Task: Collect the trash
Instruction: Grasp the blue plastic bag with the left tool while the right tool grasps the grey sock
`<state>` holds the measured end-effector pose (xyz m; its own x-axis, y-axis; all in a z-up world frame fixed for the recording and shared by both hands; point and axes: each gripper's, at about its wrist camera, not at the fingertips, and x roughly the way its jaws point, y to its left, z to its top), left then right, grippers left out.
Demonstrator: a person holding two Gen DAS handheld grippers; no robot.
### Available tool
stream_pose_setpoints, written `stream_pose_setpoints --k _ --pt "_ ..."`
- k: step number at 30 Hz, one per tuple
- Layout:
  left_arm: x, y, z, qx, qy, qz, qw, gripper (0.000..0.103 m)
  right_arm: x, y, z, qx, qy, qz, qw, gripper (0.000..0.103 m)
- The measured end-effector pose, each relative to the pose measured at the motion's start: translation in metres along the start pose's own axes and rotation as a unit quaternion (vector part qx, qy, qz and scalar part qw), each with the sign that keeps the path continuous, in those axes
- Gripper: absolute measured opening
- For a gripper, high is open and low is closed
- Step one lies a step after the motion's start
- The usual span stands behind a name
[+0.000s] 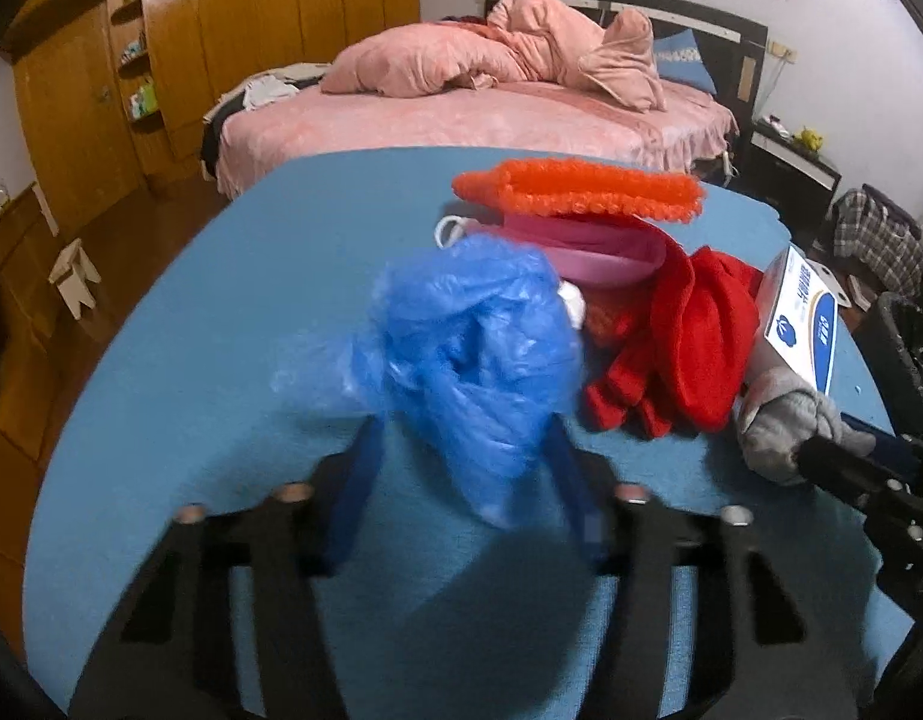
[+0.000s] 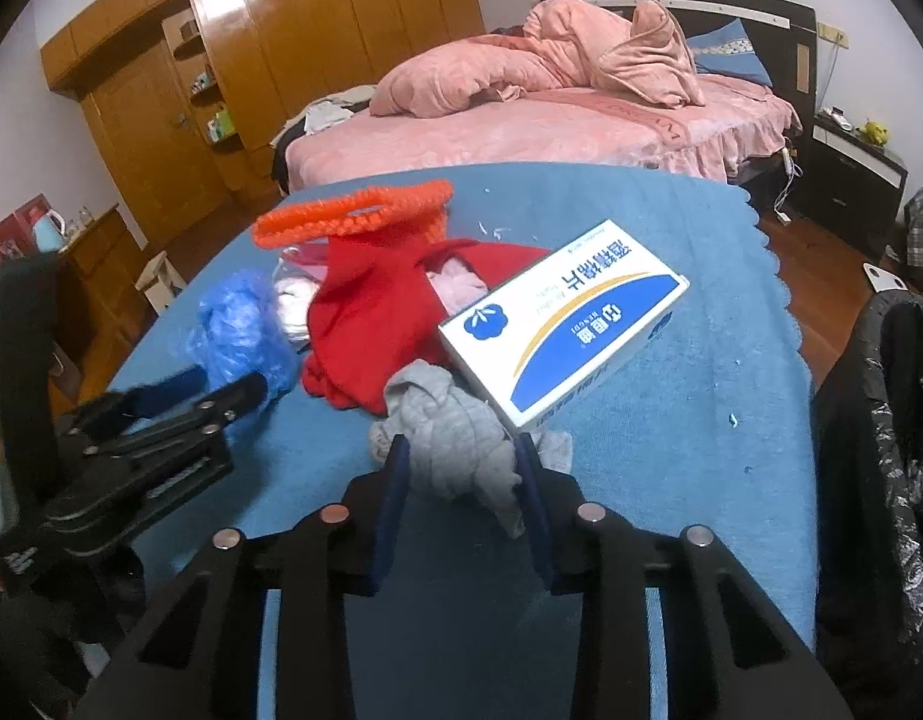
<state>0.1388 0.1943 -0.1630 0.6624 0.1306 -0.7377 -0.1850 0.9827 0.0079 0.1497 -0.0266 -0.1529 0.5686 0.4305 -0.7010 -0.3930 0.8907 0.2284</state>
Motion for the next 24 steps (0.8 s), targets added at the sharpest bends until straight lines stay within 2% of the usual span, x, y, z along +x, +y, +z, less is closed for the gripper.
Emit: stream_pose_setpoints --k 1,7,10,15,16,17,19,22,24 --pt "-0.001 0.001 0.0 -0.001 -0.002 -0.006 1.0 0.033 -0.003 0.001 0.001 -0.002 -0.003 0.003 1.0 0.034" --pt "-0.017 0.002 -0.007 -0.007 -0.016 -0.016 0.9997 0.028 -0.019 0.001 0.0 -0.008 -0.015 0.014 1.0 0.034" --pt "-0.032 -0.002 -0.017 0.001 -0.02 -0.021 0.9996 0.019 -0.025 -0.002 -0.001 -0.008 -0.018 0.014 1.0 0.034" --pt "-0.045 -0.005 -0.028 0.003 -0.016 -0.029 0.9994 0.02 -0.025 -0.011 -0.003 0.003 -0.015 0.005 1.0 0.034" --pt "-0.046 -0.005 -0.028 0.003 -0.016 -0.027 0.9995 0.03 -0.024 -0.013 -0.003 0.006 -0.013 0.004 1.0 0.034" --pt "-0.047 -0.005 -0.027 0.003 -0.019 -0.024 0.9995 0.05 -0.024 -0.014 -0.004 0.007 -0.012 0.004 1.0 0.034" --pt "-0.052 -0.003 -0.024 -0.002 -0.035 -0.006 0.9994 0.07 -0.023 -0.016 -0.004 0.009 -0.011 0.001 1.0 0.034" --pt "-0.051 0.001 -0.014 -0.012 -0.047 0.009 0.9988 0.079 -0.023 -0.018 -0.003 0.011 -0.013 0.0 1.0 0.034" --pt "-0.045 0.004 -0.008 -0.017 -0.049 0.019 0.9985 0.08 -0.024 -0.018 -0.003 0.011 -0.015 0.0 1.0 0.034"
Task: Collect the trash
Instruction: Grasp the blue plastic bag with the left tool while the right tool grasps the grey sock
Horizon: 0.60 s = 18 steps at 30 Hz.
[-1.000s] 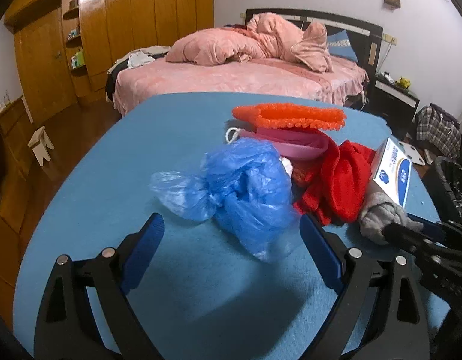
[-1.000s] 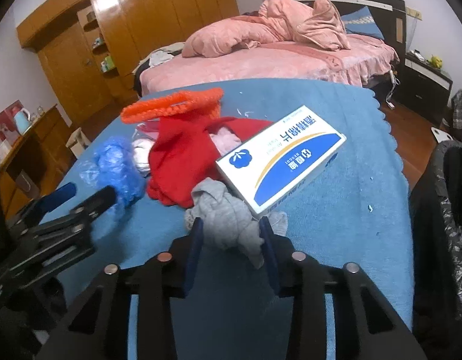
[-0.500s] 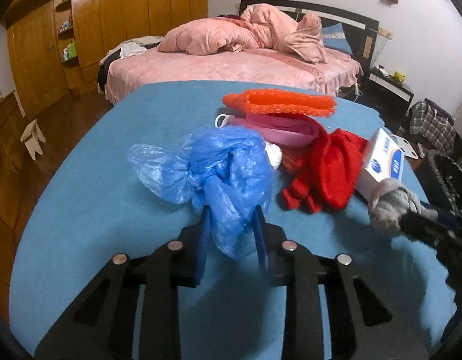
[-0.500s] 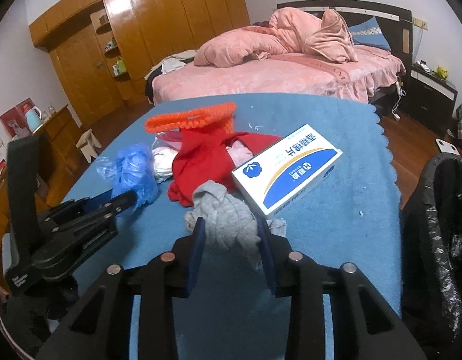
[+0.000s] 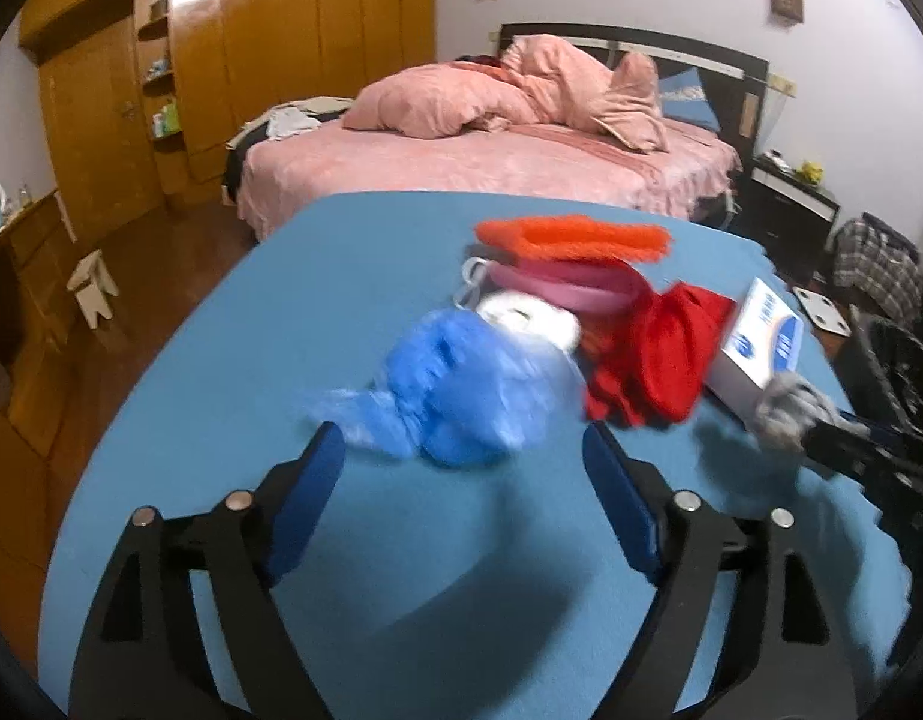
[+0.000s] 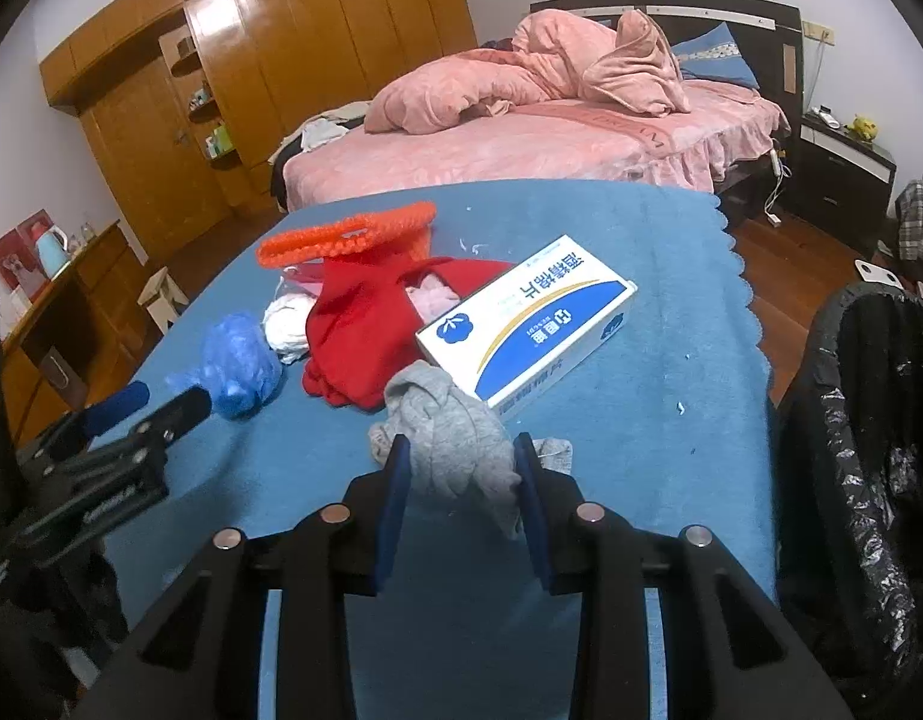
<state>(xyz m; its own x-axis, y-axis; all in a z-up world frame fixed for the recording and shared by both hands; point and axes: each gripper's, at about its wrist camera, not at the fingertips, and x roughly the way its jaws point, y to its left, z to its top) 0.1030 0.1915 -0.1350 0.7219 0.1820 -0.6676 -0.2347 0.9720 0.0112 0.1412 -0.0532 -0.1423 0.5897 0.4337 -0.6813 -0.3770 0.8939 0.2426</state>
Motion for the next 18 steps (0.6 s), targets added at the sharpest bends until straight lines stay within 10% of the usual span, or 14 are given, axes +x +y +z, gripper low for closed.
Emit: stream_pose_setpoints --k 9,18 --pt "0.047 0.0 0.01 -0.002 0.048 0.003 0.9989 0.086 -0.003 -0.001 0.003 -0.005 -0.007 -0.006 1.0 0.034" --pt "0.041 -0.001 0.004 0.004 0.04 -0.017 0.999 0.042 0.0 -0.002 0.004 -0.004 -0.006 -0.01 1.0 0.034"
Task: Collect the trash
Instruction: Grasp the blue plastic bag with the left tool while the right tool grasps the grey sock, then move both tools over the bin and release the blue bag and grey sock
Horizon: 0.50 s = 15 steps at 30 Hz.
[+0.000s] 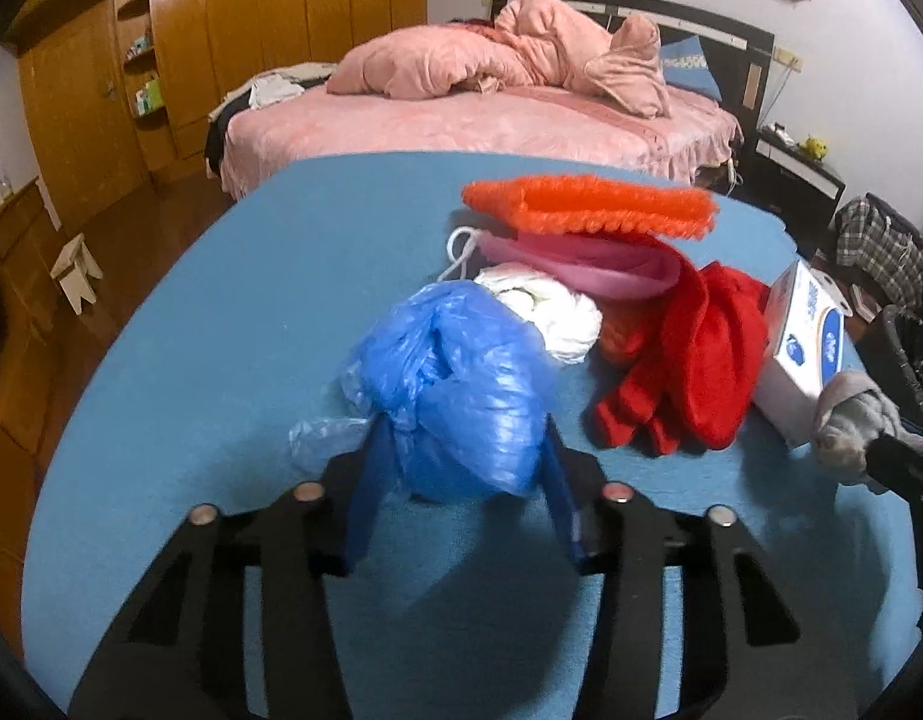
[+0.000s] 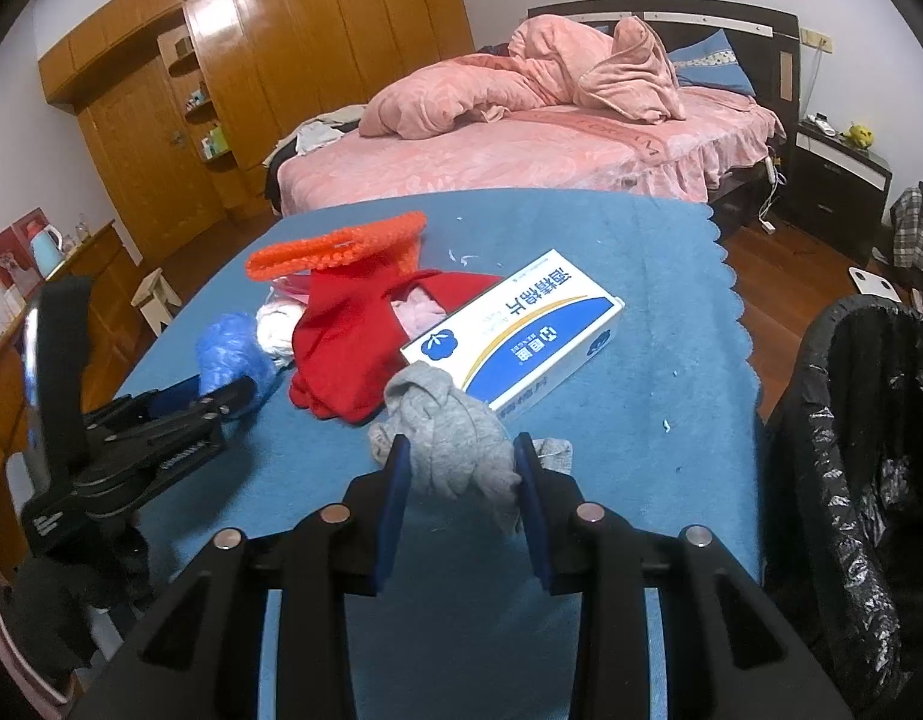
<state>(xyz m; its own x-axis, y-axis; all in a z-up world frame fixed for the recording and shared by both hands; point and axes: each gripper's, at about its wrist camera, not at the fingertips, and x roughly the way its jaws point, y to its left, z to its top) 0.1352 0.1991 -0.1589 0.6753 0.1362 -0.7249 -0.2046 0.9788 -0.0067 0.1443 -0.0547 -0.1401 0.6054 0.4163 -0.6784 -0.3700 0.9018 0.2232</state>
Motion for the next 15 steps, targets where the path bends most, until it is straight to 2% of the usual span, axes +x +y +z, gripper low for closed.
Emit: stream_pose_setpoints --k 5,15 --pt "-0.026 -0.005 -0.007 0.003 -0.026 -0.006 0.9996 0.038 -0.004 -0.003 0.001 0.004 -0.007 0.0 1.0 0.034" --pt "-0.081 -0.03 -0.015 0.021 -0.061 -0.043 0.997 0.037 -0.028 -0.006 0.008 0.008 -0.034 0.009 0.999 0.034"
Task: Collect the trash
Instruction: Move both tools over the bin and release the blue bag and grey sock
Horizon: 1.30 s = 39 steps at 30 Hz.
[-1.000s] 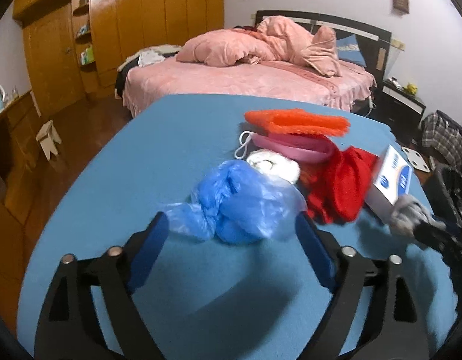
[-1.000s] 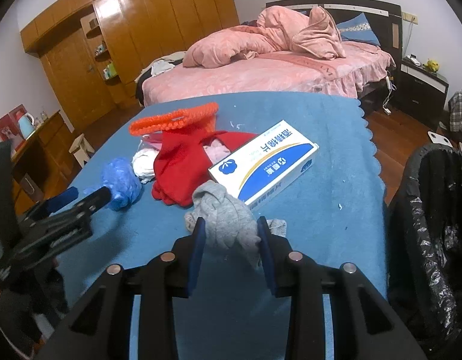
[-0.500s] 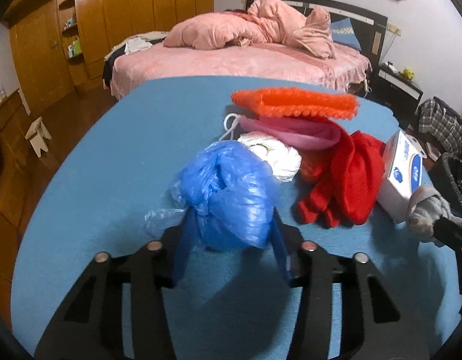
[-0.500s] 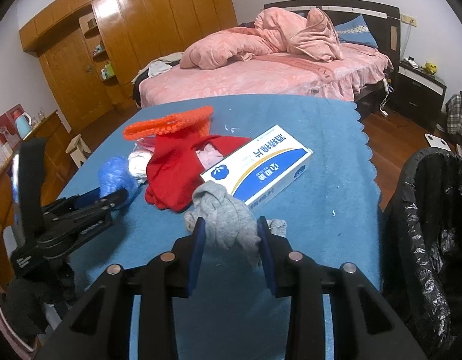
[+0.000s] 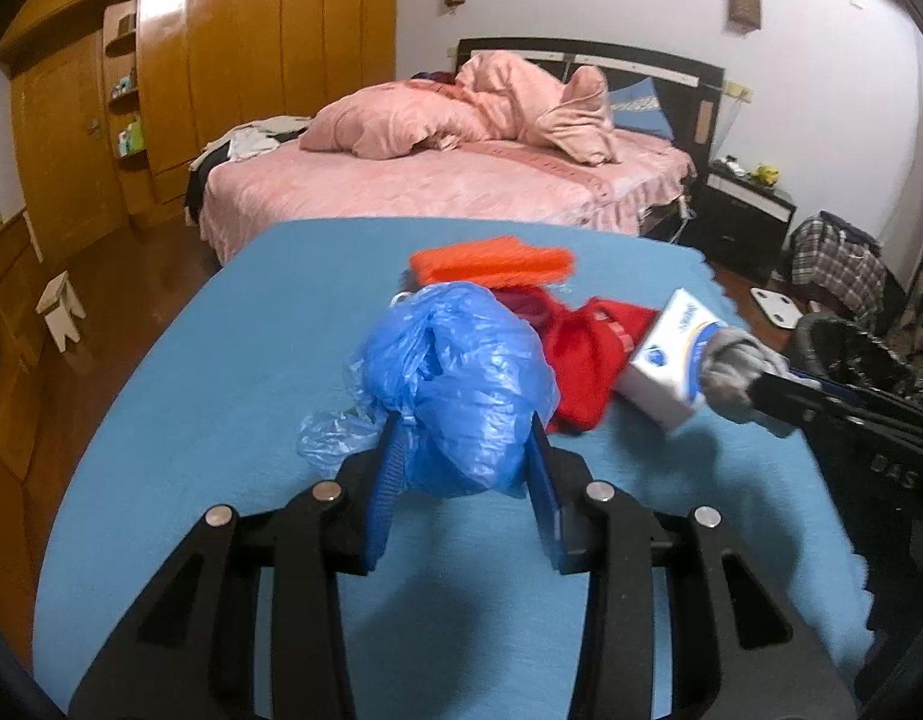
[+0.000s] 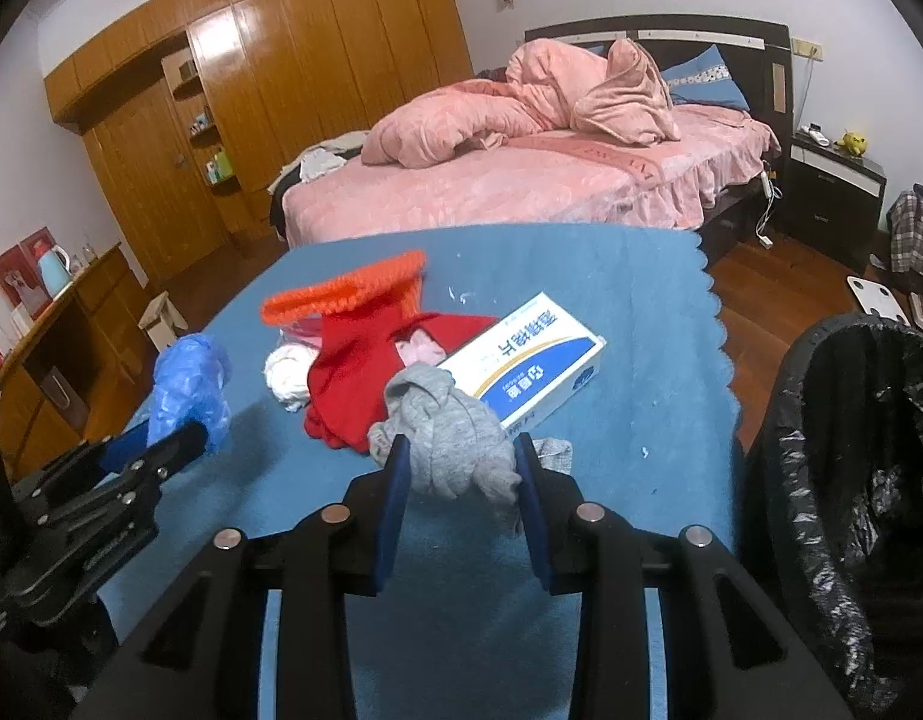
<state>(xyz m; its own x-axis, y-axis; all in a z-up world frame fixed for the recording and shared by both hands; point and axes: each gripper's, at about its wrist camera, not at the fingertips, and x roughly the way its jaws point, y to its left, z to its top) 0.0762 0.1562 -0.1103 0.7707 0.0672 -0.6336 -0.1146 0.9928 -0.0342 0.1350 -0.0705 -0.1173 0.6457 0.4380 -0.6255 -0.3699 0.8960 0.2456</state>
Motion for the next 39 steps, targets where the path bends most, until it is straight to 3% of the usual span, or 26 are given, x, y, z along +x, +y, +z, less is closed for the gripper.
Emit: stream_pose_setpoints --k 9,16,30,39 --pt "-0.011 -0.048 0.014 0.028 -0.02 -0.046 0.9984 0.037 -0.037 -0.025 0.008 0.018 -0.035 -0.014 0.999 0.034" --pt "-0.014 -0.093 0.028 0.045 -0.037 -0.091 0.9941 0.037 -0.072 -0.061 0.01 0.044 -0.067 -0.048 0.996 0.034" --pt "-0.01 -0.211 0.046 0.106 -0.059 -0.187 0.9748 0.037 -0.133 -0.164 0.0 0.102 -0.102 -0.154 0.978 0.034" --pt "0.002 -0.271 0.041 0.129 -0.047 -0.227 0.9641 0.038 -0.154 -0.207 -0.014 0.118 -0.097 -0.199 0.968 0.034"
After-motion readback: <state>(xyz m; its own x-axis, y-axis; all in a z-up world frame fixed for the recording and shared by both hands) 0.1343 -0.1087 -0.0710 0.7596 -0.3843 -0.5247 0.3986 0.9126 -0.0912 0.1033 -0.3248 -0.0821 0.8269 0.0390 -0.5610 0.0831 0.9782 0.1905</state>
